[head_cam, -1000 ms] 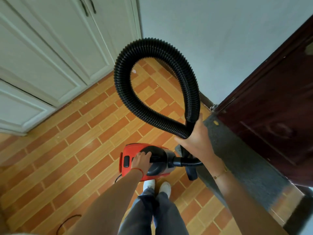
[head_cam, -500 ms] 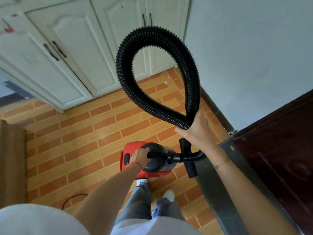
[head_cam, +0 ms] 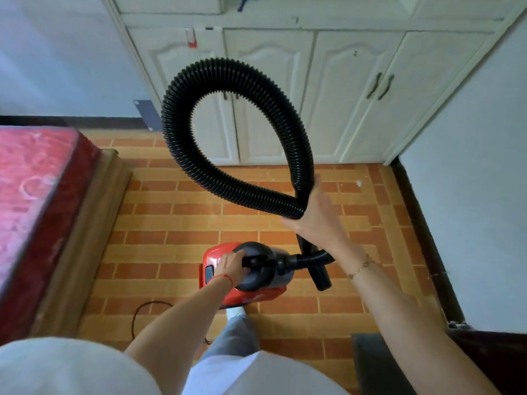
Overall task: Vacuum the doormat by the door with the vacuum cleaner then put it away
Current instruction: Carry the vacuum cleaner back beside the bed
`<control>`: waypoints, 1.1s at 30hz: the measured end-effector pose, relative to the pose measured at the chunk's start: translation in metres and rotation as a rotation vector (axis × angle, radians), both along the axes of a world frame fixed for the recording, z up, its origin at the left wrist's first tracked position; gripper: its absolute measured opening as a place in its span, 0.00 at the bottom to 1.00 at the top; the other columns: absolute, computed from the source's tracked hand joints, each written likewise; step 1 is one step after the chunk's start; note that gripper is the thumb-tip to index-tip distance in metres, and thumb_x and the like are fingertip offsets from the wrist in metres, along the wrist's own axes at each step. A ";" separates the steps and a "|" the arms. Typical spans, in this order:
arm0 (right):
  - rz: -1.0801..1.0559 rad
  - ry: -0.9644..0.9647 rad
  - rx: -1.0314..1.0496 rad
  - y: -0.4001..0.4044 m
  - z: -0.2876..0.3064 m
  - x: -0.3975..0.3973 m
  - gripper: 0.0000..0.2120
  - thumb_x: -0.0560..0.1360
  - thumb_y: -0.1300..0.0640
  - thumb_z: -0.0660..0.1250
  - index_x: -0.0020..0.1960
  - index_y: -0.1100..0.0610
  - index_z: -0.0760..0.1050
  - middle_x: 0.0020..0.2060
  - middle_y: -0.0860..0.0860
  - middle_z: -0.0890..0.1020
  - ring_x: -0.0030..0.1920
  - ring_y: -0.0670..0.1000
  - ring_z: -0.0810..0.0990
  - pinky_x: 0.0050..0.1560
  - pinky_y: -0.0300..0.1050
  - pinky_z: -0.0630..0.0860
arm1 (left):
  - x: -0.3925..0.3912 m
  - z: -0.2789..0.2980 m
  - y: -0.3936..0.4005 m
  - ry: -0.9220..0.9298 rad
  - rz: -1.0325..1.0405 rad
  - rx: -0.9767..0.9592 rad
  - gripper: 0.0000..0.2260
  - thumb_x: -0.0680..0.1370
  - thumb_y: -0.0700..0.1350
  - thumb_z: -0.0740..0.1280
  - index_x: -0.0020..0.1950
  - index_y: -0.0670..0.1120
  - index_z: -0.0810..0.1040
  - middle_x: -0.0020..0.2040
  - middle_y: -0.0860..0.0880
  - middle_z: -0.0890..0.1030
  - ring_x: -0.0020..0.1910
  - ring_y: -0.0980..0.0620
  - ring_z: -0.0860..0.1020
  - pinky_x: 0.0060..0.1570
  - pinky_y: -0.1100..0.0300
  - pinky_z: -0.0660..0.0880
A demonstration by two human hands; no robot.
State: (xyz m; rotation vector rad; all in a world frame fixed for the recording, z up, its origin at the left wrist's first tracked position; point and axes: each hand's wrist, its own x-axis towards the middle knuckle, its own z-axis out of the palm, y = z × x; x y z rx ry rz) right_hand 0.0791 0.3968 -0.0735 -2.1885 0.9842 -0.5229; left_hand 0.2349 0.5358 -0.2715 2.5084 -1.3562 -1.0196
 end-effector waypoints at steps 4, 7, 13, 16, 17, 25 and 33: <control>0.115 -0.022 0.014 -0.001 0.006 0.091 0.30 0.64 0.54 0.76 0.59 0.54 0.63 0.39 0.46 0.73 0.36 0.45 0.77 0.33 0.48 0.78 | 0.076 0.004 0.013 -0.010 0.116 -0.006 0.12 0.74 0.43 0.67 0.57 0.44 0.75 0.52 0.42 0.81 0.53 0.40 0.78 0.49 0.51 0.73; 0.200 -0.036 0.011 0.002 0.011 0.155 0.29 0.64 0.54 0.77 0.57 0.52 0.63 0.38 0.45 0.72 0.36 0.42 0.75 0.31 0.40 0.73 | 0.129 0.005 0.029 0.001 0.231 -0.024 0.12 0.74 0.43 0.67 0.57 0.44 0.75 0.52 0.41 0.81 0.54 0.40 0.77 0.51 0.51 0.74; 0.418 -0.042 0.028 0.018 0.018 0.279 0.31 0.63 0.54 0.77 0.58 0.49 0.61 0.39 0.43 0.72 0.38 0.43 0.76 0.37 0.48 0.78 | 0.216 0.022 0.067 -0.057 0.435 -0.039 0.14 0.75 0.43 0.66 0.61 0.45 0.75 0.57 0.41 0.77 0.58 0.40 0.75 0.54 0.51 0.72; 0.543 -0.034 0.027 0.029 0.017 0.337 0.30 0.62 0.52 0.76 0.58 0.52 0.63 0.41 0.44 0.73 0.39 0.44 0.77 0.39 0.48 0.78 | 0.253 0.025 0.089 -0.076 0.552 -0.045 0.14 0.75 0.43 0.67 0.60 0.45 0.75 0.57 0.41 0.79 0.56 0.40 0.76 0.53 0.50 0.73; 0.588 -0.029 0.026 0.034 0.015 0.357 0.31 0.61 0.50 0.75 0.58 0.52 0.64 0.43 0.45 0.73 0.40 0.45 0.77 0.39 0.48 0.78 | 0.265 0.025 0.097 -0.079 0.589 -0.041 0.14 0.75 0.43 0.67 0.60 0.46 0.75 0.56 0.41 0.79 0.56 0.40 0.76 0.53 0.50 0.73; 0.911 -0.008 0.015 0.069 -0.001 0.505 0.27 0.63 0.54 0.76 0.54 0.54 0.64 0.41 0.45 0.72 0.38 0.41 0.75 0.35 0.43 0.76 | 0.347 0.011 0.151 -0.090 0.888 0.027 0.15 0.74 0.45 0.68 0.61 0.45 0.75 0.58 0.41 0.80 0.58 0.39 0.76 0.55 0.50 0.72; 1.198 0.070 0.067 0.095 -0.017 0.643 0.28 0.64 0.53 0.75 0.55 0.52 0.61 0.40 0.48 0.76 0.38 0.45 0.78 0.35 0.50 0.79 | 0.410 -0.002 0.172 -0.053 1.170 0.109 0.13 0.74 0.46 0.68 0.58 0.45 0.75 0.57 0.41 0.80 0.57 0.39 0.76 0.54 0.51 0.72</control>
